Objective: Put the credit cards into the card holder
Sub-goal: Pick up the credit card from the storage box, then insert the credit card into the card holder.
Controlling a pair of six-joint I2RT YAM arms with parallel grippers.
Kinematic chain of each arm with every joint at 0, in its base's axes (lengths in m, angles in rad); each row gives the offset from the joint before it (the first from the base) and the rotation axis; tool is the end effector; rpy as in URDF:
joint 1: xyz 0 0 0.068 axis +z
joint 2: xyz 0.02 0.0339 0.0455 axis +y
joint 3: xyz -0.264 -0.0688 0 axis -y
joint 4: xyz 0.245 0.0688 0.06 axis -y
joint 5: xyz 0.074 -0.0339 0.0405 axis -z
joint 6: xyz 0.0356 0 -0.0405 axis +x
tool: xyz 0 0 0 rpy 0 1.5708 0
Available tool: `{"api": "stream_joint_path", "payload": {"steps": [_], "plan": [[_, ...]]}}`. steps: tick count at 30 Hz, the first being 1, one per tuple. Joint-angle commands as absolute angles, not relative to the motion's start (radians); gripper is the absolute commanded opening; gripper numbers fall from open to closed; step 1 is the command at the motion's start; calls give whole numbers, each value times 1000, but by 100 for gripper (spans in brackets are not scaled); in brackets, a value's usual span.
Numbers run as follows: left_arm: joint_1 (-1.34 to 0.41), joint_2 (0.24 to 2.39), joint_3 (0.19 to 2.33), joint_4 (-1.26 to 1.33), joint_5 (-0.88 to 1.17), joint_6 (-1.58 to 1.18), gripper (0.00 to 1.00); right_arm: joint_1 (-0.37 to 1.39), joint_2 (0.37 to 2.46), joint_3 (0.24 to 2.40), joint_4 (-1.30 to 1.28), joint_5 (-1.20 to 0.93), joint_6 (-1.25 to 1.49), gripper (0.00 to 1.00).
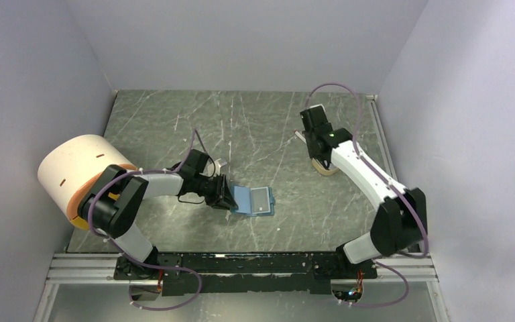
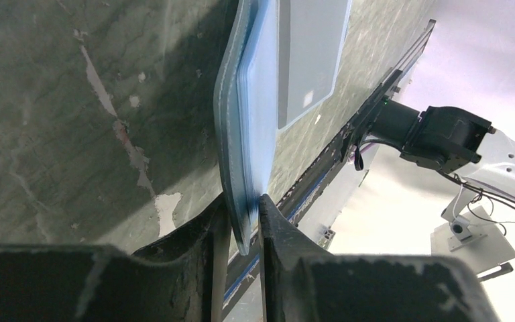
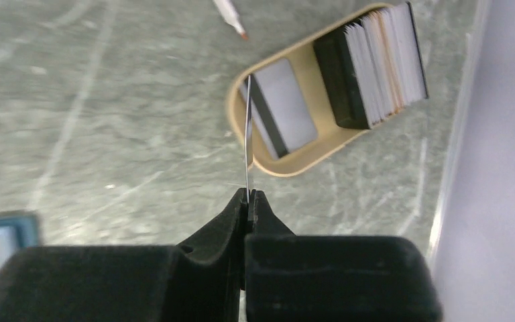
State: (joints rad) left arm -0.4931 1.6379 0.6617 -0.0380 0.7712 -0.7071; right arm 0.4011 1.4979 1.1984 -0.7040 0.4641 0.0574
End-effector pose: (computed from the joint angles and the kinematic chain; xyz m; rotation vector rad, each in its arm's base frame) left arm 0.2325 -0.1531 0.1231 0.0238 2.8071 -1.3841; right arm 0.2911 0.1061 0.2726 -0.2538 2.4540 -0.4033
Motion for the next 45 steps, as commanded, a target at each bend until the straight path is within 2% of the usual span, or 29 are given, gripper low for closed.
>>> {"api": "stream_joint_path", "payload": {"steps": [1, 10, 17, 21, 32, 45], "plan": [[-482, 1600, 644, -9, 764, -722, 27, 415, 1387, 1156, -635, 241, 126, 0], [-451, 1562, 605, 12, 760, -737, 27, 450, 1270, 983, -417, -122, 272, 0], [-429, 1544, 586, 21, 753, -738, 24, 457, 1241, 753, -72, -436, 518, 0], [-425, 1550, 566, 44, 758, -746, 22, 481, 1283, 687, 20, -473, 586, 0], [-425, 1578, 558, 55, 752, -738, 9, 529, 1383, 561, 276, -480, 719, 0], [-425, 1607, 539, 66, 739, -737, 9, 539, 1519, 504, 434, -474, 775, 0]]}}
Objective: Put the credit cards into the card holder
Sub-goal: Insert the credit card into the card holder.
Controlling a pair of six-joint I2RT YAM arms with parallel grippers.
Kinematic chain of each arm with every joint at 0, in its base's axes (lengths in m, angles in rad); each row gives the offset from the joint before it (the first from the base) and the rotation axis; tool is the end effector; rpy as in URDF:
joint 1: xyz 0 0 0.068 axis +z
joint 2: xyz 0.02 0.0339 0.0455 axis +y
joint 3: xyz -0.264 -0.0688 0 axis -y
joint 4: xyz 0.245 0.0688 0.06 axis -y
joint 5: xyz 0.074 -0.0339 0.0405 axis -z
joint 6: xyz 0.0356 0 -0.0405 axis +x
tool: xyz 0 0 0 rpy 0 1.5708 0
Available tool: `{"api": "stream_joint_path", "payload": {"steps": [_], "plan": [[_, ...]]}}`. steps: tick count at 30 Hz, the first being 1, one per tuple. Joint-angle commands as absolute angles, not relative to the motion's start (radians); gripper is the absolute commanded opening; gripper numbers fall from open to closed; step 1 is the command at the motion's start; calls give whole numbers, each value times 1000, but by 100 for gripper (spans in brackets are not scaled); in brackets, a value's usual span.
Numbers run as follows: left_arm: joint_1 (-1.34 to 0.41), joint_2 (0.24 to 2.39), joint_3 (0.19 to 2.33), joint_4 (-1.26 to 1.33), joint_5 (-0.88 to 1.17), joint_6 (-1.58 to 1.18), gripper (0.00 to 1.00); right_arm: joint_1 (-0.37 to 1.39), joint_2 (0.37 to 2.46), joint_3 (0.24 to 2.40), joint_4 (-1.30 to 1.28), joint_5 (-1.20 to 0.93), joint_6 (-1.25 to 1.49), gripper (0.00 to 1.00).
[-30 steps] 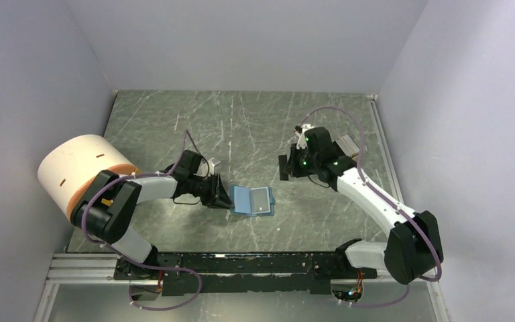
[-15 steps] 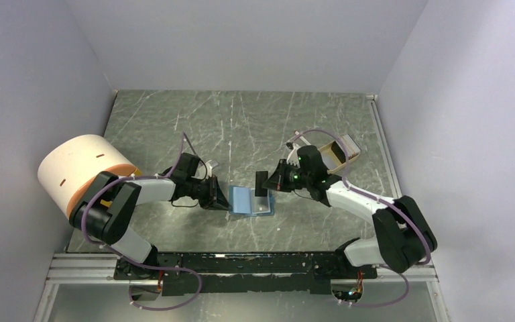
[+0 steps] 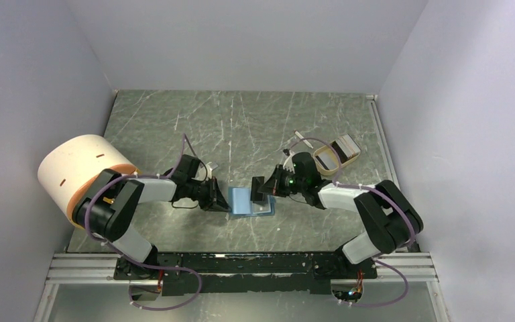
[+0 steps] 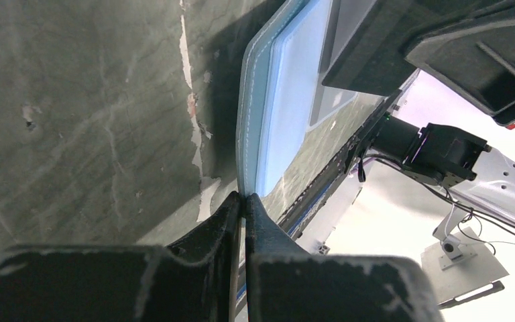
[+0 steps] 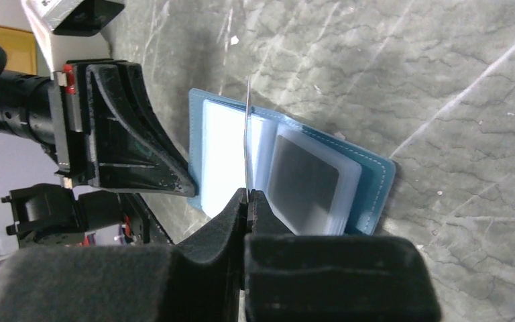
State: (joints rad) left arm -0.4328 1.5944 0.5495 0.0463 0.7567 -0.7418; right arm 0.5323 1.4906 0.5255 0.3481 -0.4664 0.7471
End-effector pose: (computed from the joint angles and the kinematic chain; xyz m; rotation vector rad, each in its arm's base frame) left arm 0.2214 -0.1292 0.1117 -0.1059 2.7791 -1.3643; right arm 0.2279 0.1528 0.1482 -0.0351 2.3885 1.1831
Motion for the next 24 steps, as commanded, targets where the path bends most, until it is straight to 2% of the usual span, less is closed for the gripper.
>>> {"api": "stream_joint_path", "payload": {"steps": [1, 11, 24], "plan": [[-425, 1610, 537, 66, 738, -736, 9, 541, 1528, 503, 439, -473, 776, 0], [-424, 1628, 529, 85, 739, -742, 9, 554, 1588, 492, 482, -498, 791, 0], [-425, 1630, 531, 85, 742, -742, 9, 579, 1593, 497, 389, -536, 771, 0]]}}
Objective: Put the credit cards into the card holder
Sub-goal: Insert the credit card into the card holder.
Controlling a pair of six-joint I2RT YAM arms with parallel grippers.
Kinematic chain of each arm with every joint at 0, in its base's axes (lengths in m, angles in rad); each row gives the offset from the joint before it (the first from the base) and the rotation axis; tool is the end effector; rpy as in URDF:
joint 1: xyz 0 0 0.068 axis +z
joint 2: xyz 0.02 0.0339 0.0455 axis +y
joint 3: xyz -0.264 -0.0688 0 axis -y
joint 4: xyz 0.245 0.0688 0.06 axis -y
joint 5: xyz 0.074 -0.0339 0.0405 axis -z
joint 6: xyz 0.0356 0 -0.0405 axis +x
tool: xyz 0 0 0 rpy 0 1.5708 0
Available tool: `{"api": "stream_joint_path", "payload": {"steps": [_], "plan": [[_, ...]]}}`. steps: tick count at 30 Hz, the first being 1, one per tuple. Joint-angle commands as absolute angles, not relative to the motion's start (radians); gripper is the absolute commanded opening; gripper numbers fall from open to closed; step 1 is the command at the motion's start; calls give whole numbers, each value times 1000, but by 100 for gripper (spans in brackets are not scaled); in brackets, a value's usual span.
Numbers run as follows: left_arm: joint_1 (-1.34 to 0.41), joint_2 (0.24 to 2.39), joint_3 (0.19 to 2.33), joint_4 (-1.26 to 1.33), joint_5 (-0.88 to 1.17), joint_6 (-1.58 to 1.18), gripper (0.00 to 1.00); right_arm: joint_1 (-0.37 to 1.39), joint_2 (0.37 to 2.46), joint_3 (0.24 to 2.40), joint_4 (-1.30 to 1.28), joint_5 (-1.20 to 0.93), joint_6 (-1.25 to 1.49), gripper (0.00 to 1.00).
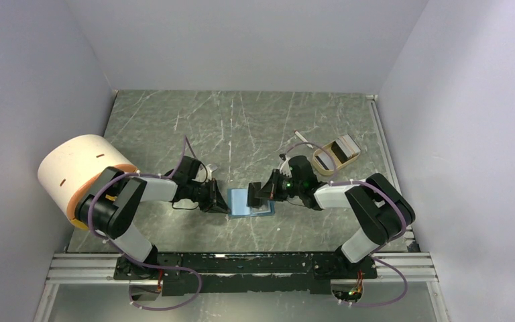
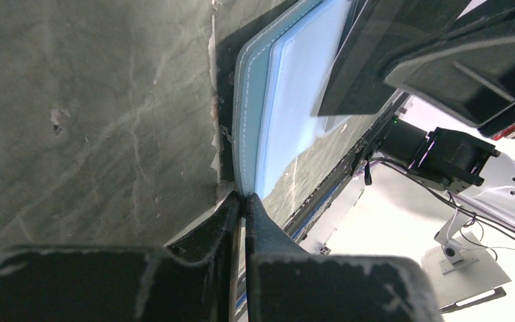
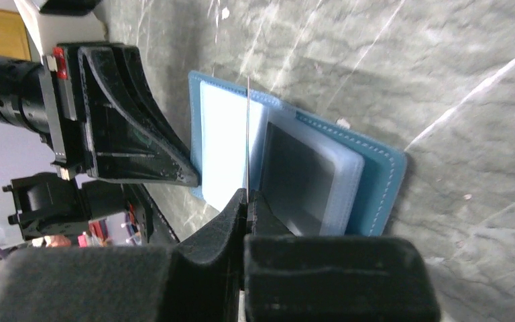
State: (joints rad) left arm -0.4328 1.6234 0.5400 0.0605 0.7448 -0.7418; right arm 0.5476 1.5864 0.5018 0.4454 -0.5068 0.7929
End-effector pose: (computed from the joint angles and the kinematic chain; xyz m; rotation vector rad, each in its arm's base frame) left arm 0.2203 -0.1284 0.1033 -0.1267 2.8033 -1.3414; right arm 0.2267 0.1585 0.1262 -0.0166 2.4361 1.2446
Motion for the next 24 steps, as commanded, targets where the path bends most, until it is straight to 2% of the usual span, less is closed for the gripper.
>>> {"api": "stream_joint_path", "payload": {"steps": [1, 19, 24], "plan": [[-425, 1629, 531, 87, 745, -742, 9, 581, 1597, 501, 373, -539, 763, 0], [-425, 1624, 537, 91, 749, -747, 9, 585, 1666, 589, 231, -537, 707, 4], [-424, 1625, 541, 85, 750, -744, 9, 597, 1653, 636, 130, -470, 663, 17]]}}
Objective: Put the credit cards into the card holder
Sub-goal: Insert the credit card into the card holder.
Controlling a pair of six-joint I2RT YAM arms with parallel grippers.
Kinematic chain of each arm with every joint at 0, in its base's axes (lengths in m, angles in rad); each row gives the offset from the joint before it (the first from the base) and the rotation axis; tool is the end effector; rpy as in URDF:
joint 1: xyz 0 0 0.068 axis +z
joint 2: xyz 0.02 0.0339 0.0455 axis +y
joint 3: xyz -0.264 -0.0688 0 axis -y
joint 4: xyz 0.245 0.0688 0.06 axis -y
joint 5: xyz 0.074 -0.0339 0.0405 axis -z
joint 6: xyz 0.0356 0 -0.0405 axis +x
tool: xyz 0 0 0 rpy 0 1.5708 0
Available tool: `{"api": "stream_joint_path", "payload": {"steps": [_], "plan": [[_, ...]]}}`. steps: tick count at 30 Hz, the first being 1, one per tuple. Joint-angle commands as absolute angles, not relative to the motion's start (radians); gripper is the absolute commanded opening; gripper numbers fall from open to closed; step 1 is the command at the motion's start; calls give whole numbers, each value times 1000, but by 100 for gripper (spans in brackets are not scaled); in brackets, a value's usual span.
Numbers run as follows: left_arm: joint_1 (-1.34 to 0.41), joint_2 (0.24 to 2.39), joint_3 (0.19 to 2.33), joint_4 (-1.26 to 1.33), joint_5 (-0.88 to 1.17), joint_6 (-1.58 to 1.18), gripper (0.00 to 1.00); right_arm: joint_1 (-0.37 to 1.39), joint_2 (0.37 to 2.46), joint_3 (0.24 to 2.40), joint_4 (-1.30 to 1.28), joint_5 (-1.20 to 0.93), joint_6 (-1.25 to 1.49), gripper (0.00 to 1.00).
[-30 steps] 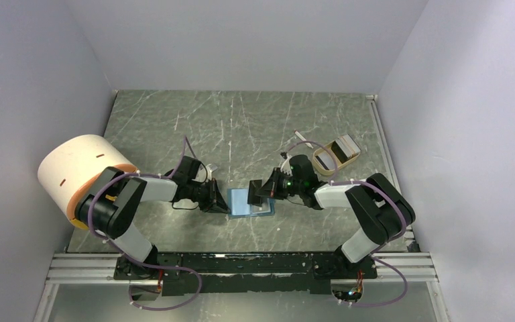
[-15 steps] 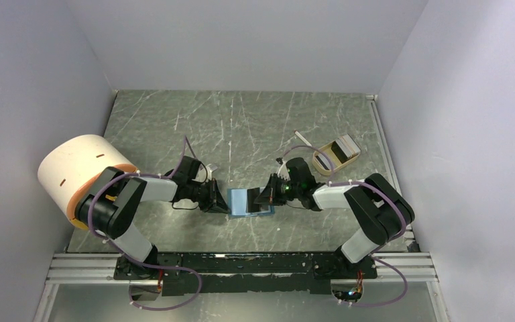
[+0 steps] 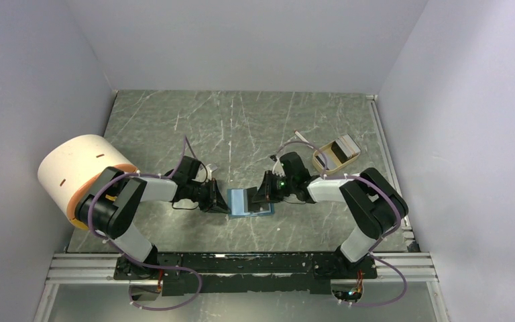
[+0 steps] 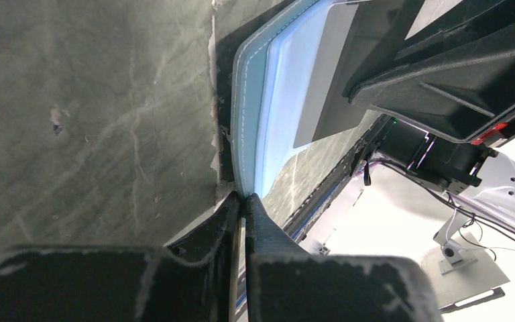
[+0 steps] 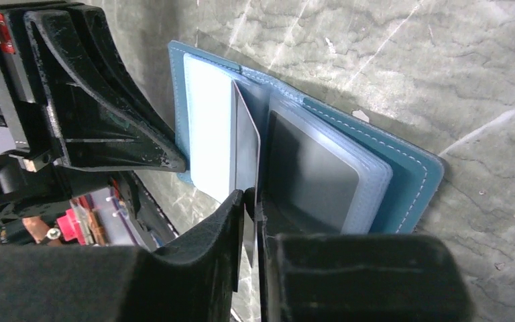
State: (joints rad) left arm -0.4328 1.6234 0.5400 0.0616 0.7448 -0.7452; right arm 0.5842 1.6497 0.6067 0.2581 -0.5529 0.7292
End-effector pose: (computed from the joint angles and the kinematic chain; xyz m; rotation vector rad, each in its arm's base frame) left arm 0.2204 -0.1284 0.1033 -0.1308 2.8032 -1.3424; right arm 0.2314 0.1754 0.1215 -0.1153 2.5859 1.2282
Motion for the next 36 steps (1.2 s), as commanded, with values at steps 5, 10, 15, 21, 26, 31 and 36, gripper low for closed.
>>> {"api": "stream_joint_path", "payload": {"steps": [5, 10, 15, 21, 26, 31, 36], "plan": [[-425, 1622, 540, 87, 755, -746, 9, 597, 1587, 658, -2, -357, 610, 32], [-425, 1618, 536, 95, 760, -752, 9, 597, 1546, 660, -44, -309, 601, 39], [-425, 1618, 531, 98, 762, -753, 9, 598, 1535, 654, -28, -316, 607, 39], [-425, 1617, 530, 103, 764, -759, 9, 605, 1576, 665, 18, -350, 612, 36], [-425, 1621, 535, 104, 768, -760, 9, 624, 1611, 689, 26, -360, 610, 36], [-425, 1623, 540, 103, 769, -759, 9, 647, 1631, 706, 49, -366, 622, 36], [-425, 1626, 544, 104, 772, -761, 9, 679, 1653, 719, 81, -385, 643, 36]]}}
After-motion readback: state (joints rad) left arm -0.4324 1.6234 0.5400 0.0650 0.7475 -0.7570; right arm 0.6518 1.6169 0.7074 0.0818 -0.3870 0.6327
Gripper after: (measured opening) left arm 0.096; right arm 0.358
